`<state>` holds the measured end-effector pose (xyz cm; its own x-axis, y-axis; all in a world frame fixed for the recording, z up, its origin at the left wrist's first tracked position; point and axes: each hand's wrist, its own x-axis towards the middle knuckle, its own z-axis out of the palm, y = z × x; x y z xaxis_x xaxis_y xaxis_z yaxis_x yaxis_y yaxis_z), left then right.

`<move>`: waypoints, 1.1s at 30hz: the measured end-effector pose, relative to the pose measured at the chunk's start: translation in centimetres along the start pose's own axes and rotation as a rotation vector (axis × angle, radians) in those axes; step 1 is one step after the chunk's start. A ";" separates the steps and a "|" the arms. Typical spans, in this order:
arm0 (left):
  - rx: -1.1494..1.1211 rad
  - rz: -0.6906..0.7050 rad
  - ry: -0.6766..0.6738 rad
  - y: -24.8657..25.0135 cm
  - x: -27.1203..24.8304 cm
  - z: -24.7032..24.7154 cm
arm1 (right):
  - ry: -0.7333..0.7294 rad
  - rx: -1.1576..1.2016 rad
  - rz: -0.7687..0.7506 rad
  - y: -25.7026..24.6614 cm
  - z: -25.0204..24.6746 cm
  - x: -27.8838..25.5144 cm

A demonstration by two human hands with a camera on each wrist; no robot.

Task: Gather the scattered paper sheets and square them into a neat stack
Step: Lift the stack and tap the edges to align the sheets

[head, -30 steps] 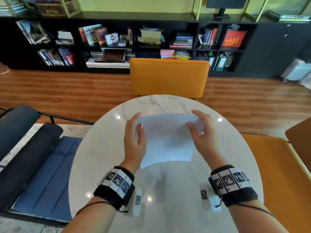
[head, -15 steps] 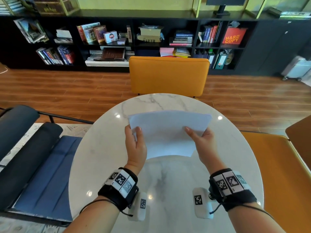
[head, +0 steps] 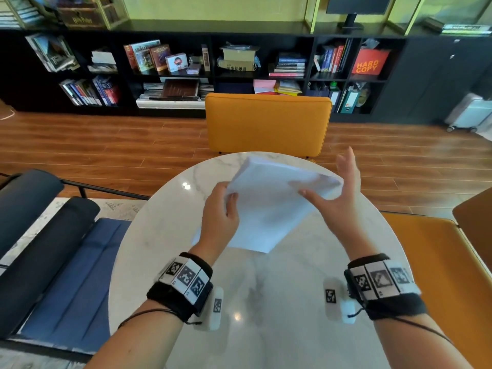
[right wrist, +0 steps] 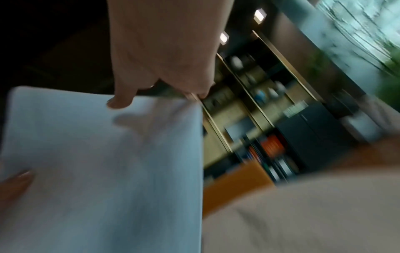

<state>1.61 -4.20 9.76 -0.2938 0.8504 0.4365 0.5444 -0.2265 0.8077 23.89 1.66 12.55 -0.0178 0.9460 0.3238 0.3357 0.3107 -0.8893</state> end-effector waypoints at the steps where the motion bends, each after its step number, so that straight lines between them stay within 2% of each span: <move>1: 0.051 0.068 -0.040 0.7 0.8 -0.2 | -0.080 -0.046 -0.049 -1.7 -0.3 0.5; 3: 0.164 0.183 -0.112 1.8 2.2 -0.5 | -0.252 -0.084 -0.070 -3.9 -0.2 1.2; 5: 0.259 0.270 -0.145 2.7 2.9 -0.5 | -0.334 -0.037 -0.016 -4.6 0.2 1.5; 8: 0.315 0.328 -0.125 3.3 3.3 -0.6 | -0.322 0.148 0.078 -3.9 1.1 1.2; 10: 0.306 0.343 -0.023 2.6 3.1 -1.0 | -0.279 0.231 0.118 -2.7 1.5 1.0; 12: 0.290 0.236 0.185 1.0 2.7 -1.7 | -0.217 0.300 0.192 -1.2 1.4 0.7; 14: 0.138 -0.091 0.320 -0.7 2.2 -2.9 | -0.166 0.345 0.276 0.4 1.0 0.4; 15: 0.020 -0.284 0.305 -1.5 1.9 -3.5 | -0.150 0.371 0.301 1.1 0.7 0.3; 16: -0.110 -0.443 0.232 -2.4 1.8 -3.8 | -0.139 0.393 0.313 1.7 0.6 0.1; 17: -0.246 -0.539 0.132 -3.4 1.6 -3.9 | -0.127 0.411 0.324 2.2 0.5 0.0; 19: -0.338 -0.566 0.013 -4.6 1.4 -3.4 | -0.116 0.433 0.344 2.9 0.8 -0.2; 27: -0.212 -0.436 0.161 -3.3 -0.9 -0.3 | -0.114 0.522 0.342 4.6 1.7 -1.3; 33: -0.267 -0.529 0.094 -5.4 -3.5 1.8 | -0.093 0.352 0.519 8.9 2.7 -3.7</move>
<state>1.08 -5.11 3.15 -0.5464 0.8370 -0.0287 0.0928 0.0945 0.9912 24.42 1.19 2.57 -0.0224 0.9809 -0.1933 -0.0067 -0.1935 -0.9811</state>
